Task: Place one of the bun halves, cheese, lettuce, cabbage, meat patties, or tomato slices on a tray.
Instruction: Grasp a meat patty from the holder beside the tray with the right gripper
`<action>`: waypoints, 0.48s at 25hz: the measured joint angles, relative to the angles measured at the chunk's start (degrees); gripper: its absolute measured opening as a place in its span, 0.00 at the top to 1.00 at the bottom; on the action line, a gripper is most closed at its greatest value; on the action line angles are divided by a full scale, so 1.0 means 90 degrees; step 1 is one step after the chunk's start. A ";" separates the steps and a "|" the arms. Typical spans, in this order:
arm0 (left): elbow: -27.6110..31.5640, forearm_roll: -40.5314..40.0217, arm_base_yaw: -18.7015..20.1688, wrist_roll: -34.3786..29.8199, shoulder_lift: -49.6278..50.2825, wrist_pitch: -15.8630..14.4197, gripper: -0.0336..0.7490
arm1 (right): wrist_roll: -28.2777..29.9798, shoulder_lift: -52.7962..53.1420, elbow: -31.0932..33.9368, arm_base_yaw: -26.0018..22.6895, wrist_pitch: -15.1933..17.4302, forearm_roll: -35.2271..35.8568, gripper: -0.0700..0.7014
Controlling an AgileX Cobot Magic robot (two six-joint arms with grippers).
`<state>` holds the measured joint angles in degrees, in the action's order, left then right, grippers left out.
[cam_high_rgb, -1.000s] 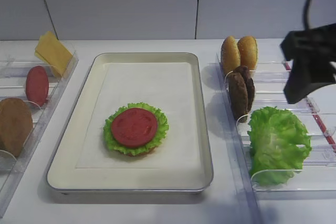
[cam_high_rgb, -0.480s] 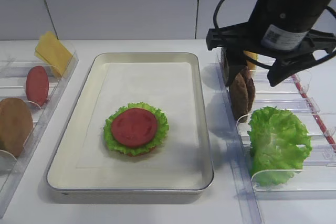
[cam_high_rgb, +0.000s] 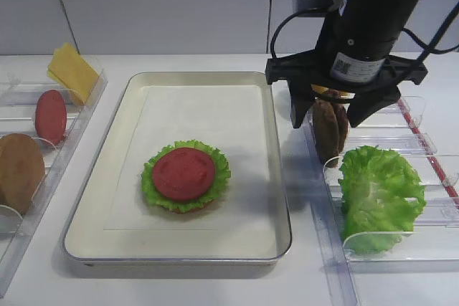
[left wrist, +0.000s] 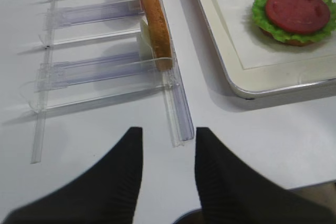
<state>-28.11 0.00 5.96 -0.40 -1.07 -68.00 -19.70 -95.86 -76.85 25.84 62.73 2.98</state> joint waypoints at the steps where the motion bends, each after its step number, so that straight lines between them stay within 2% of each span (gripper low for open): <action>1: 0.0000 0.0000 0.0000 0.0000 0.0000 0.0000 0.66 | -0.0009 -0.0045 0.0000 0.0000 -0.0013 0.0000 0.23; 12: 0.0000 0.0000 0.0000 0.0000 0.0000 0.0000 0.66 | -0.0039 -0.0373 0.0000 0.0000 -0.0095 -0.0050 0.24</action>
<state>-28.11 0.00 5.96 -0.40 -1.07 -68.00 -20.05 -99.22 -76.85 25.84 61.88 2.53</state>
